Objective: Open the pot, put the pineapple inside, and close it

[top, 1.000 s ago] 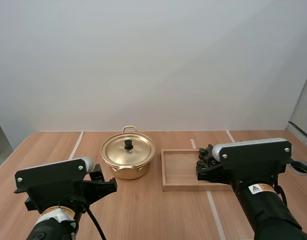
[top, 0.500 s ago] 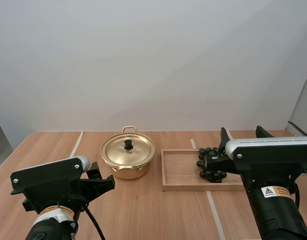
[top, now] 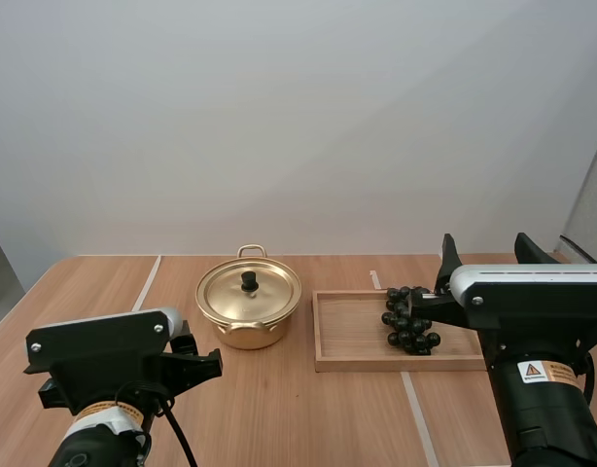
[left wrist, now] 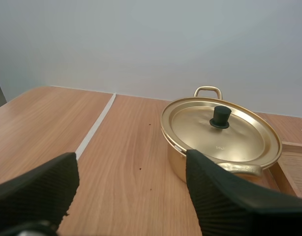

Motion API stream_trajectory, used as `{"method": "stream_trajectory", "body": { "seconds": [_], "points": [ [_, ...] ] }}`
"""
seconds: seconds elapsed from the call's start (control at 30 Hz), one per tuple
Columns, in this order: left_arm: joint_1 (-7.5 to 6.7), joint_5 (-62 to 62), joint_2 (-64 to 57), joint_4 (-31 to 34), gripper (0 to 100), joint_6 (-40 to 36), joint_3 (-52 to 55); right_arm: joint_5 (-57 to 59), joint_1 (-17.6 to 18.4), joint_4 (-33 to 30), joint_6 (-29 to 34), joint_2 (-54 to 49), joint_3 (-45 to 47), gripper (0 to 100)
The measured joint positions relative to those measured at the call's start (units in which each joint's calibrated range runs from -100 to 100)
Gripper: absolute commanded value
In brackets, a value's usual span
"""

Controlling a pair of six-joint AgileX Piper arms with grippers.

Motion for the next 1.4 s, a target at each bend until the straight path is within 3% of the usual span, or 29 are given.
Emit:
{"method": "stream_trajectory", "body": {
  "seconds": [0.07,0.17,0.2,0.33,0.53,0.77,1.4],
  "points": [
    [0.00,0.1,0.0,0.0,58,0.0,0.0,3.6,-0.4,-3.5,1.5,0.0,0.0,100],
    [0.00,0.2,0.0,0.0,12,0.0,0.0,15.5,-0.8,-14.4,12.1,-0.2,-0.1,100],
    [0.00,0.2,0.0,0.0,0,0.0,0.0,17.0,-0.8,-15.2,12.8,-0.2,-0.1,100],
    [0.00,0.2,0.0,0.1,0,0.0,0.0,27.9,-1.8,-27.2,21.5,-0.6,0.0,100],
    [0.00,0.3,0.0,0.0,0,0.0,0.0,39.9,-3.5,-31.5,29.5,-1.7,0.0,100],
    [0.00,0.3,0.0,-0.3,0,0.0,0.0,55.7,-4.0,-32.8,31.4,-1.9,0.0,100],
    [0.00,0.3,0.0,-0.3,0,0.0,0.0,58.8,-4.0,-34.9,31.5,-1.9,0.0,100]
  ]
}}
